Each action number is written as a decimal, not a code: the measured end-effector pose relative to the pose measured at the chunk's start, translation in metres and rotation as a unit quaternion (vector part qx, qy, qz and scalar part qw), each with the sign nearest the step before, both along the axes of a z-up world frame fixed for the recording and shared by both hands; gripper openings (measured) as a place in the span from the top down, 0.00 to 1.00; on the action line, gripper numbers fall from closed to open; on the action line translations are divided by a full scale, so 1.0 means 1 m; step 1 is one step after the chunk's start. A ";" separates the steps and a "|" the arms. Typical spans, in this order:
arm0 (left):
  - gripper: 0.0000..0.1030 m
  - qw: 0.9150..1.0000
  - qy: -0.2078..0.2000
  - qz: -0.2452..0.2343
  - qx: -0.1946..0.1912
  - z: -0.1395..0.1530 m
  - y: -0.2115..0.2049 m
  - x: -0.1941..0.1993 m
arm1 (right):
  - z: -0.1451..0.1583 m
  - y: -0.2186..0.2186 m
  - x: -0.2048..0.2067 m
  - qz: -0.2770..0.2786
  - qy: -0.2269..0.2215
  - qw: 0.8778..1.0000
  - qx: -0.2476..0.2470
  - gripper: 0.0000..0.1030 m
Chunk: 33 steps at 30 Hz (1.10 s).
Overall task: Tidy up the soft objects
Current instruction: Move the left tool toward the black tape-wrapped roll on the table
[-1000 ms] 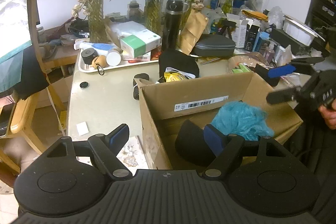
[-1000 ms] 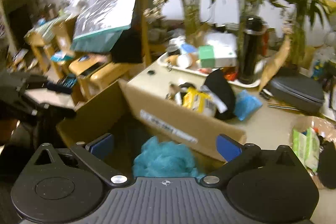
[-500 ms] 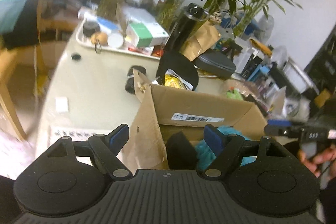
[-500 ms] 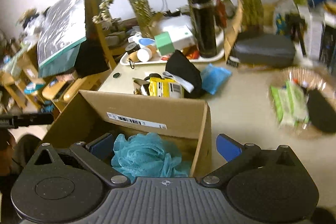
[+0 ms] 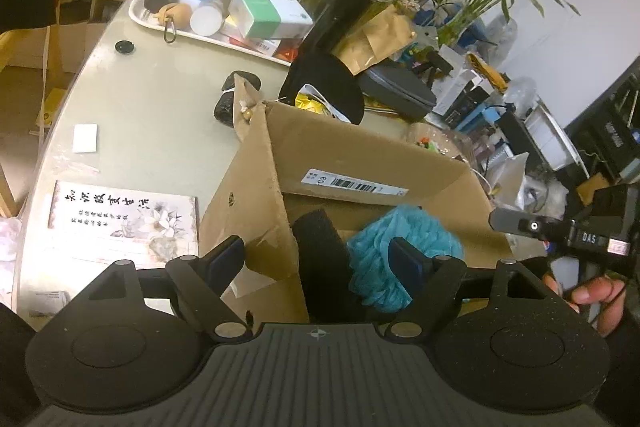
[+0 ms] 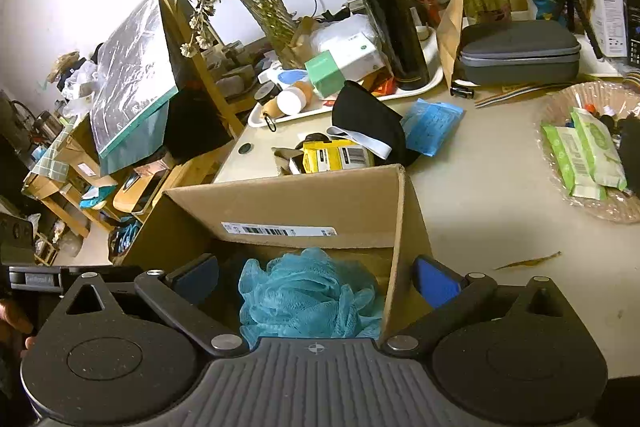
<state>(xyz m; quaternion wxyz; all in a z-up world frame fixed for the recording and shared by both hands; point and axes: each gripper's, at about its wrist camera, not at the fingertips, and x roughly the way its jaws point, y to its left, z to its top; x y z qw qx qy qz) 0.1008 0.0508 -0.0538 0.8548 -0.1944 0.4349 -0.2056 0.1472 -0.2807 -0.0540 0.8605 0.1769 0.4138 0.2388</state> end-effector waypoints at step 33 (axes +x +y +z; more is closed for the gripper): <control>0.24 0.994 -0.095 0.011 0.051 0.020 0.014 0.058 | 0.005 -0.015 0.074 -0.035 -0.099 0.993 -0.048 0.00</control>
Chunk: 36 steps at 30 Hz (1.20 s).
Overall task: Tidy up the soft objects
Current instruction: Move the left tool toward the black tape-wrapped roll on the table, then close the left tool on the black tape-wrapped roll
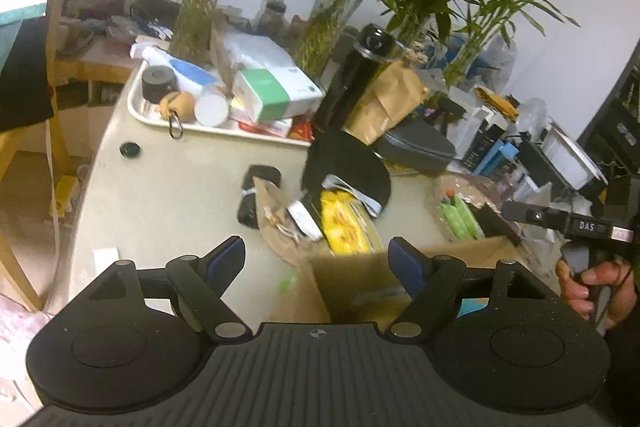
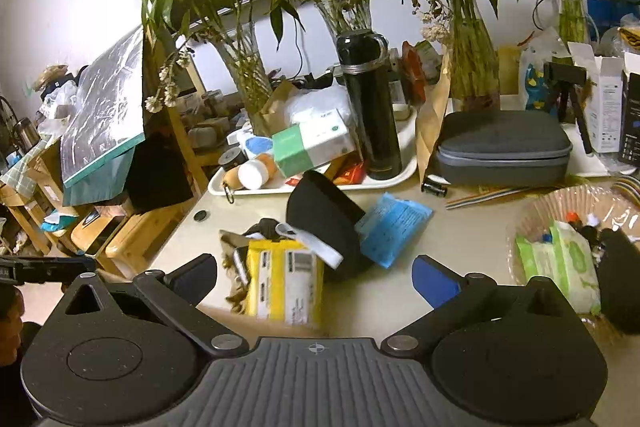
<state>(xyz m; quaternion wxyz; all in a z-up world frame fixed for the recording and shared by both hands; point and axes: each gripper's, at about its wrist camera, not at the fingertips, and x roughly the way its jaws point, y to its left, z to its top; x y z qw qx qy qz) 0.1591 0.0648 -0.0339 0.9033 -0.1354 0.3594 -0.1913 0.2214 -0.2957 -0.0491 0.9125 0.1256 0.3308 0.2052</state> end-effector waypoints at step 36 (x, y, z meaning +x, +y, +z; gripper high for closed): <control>0.34 0.999 0.029 0.030 0.031 -0.084 0.028 0.134 | -0.035 -0.015 0.088 -0.033 0.032 0.999 -0.011 0.00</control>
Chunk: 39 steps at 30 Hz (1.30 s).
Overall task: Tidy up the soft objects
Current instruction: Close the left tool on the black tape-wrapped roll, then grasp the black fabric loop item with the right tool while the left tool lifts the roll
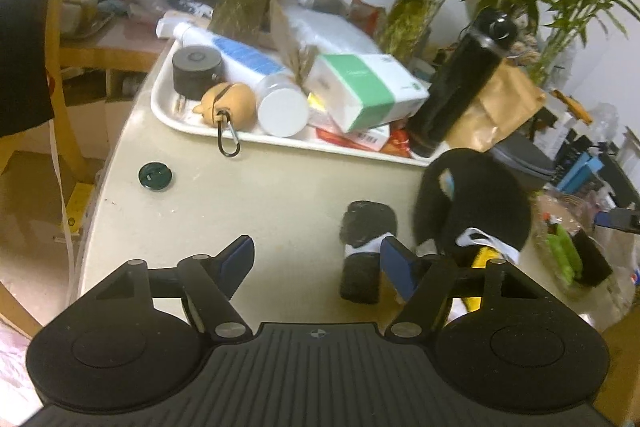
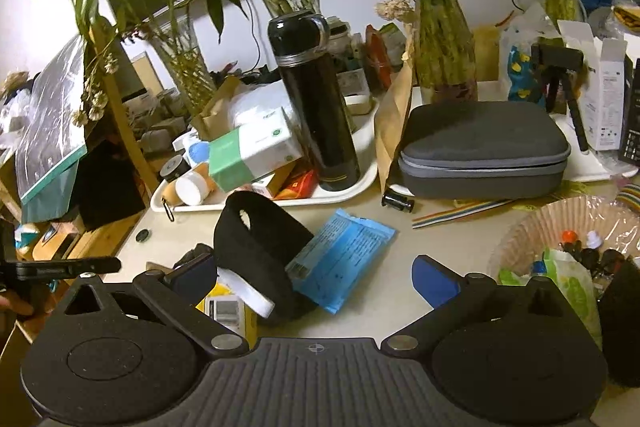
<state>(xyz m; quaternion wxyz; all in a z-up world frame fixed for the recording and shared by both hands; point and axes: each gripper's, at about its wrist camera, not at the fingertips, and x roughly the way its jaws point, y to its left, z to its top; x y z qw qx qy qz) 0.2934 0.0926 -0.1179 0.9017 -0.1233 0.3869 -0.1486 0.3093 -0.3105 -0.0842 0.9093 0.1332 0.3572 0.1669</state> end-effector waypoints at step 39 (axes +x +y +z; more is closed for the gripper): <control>0.69 0.989 0.089 -0.109 -0.045 -0.040 -0.061 0.061 | -0.025 0.028 0.045 0.002 0.055 0.998 -0.022 0.00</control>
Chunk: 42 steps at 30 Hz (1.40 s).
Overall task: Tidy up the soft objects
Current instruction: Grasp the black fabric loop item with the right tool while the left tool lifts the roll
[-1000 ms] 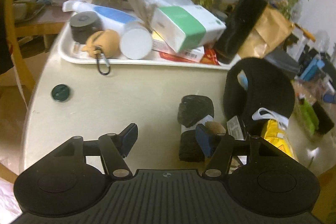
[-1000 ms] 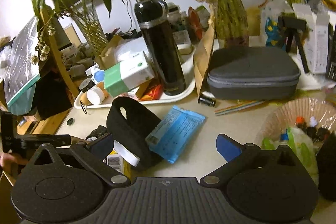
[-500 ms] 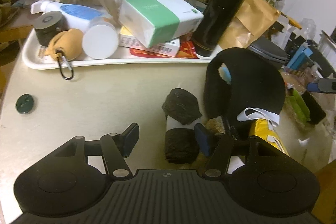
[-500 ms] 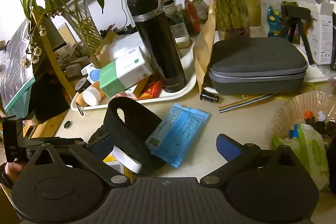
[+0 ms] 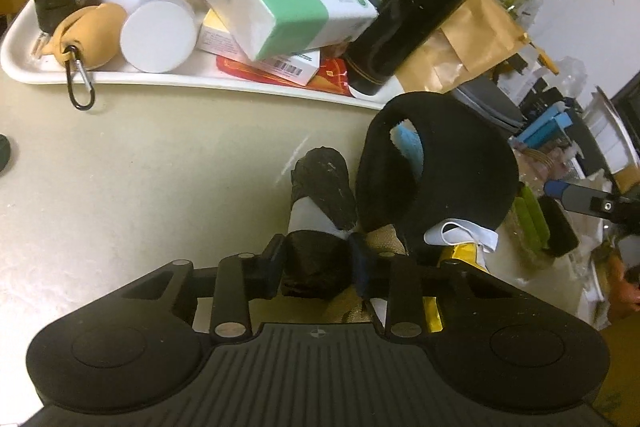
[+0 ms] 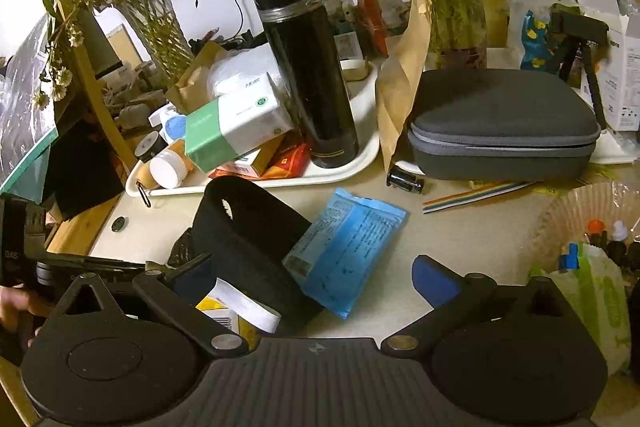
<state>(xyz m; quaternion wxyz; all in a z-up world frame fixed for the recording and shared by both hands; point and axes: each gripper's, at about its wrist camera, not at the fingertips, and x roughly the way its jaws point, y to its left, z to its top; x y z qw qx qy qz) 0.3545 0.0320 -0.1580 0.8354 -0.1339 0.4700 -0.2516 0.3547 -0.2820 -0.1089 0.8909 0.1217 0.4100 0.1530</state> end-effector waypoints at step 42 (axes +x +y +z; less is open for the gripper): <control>0.69 0.983 -0.149 0.070 0.086 0.059 0.029 -0.040 | 0.024 0.022 0.010 0.116 -0.120 0.986 -0.005 0.90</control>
